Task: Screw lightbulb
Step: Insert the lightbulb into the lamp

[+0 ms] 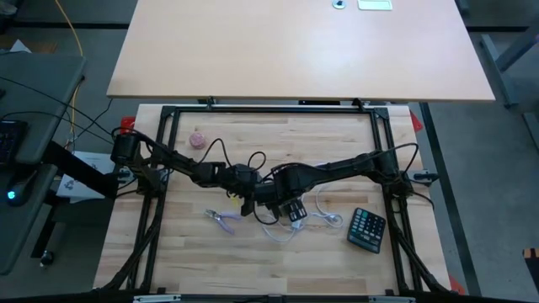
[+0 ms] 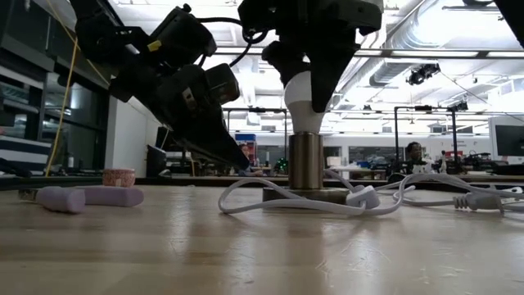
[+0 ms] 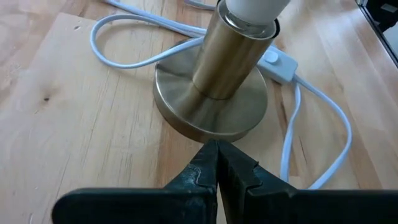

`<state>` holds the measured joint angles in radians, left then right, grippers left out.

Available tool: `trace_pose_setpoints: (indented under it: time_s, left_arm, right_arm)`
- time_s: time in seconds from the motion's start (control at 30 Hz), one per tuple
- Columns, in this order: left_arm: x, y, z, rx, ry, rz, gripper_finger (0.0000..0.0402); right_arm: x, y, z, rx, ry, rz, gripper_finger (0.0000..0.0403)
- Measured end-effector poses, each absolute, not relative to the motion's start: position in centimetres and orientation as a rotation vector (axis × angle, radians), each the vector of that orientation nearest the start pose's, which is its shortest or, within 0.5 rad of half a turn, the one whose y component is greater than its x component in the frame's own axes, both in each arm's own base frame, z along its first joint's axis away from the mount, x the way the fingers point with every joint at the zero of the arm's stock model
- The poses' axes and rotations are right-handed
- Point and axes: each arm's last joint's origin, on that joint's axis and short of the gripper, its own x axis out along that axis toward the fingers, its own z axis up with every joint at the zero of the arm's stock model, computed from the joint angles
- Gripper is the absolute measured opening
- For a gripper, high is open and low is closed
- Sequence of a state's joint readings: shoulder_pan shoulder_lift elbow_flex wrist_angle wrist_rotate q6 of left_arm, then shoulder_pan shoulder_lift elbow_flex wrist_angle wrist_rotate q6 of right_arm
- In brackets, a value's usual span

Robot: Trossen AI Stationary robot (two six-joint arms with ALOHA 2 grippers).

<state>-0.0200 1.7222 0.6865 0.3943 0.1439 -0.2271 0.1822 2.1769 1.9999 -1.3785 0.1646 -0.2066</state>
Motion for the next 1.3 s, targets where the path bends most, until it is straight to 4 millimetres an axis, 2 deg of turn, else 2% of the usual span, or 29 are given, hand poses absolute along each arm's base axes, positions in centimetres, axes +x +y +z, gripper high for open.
trace_pose_setpoints:
  time_s: [0.63,1.3]
  left_arm:
    - [31.35,-1.0,12.66,-0.264,0.656,-0.079,0.0]
    - [31.34,-1.0,12.66,-0.264,0.657,-0.079,0.0]
  right_arm:
    - [41.73,7.29,23.94,-0.246,1.532,-0.007,0.0262]
    - [41.78,7.32,24.02,0.158,1.485,-0.36,0.0262]
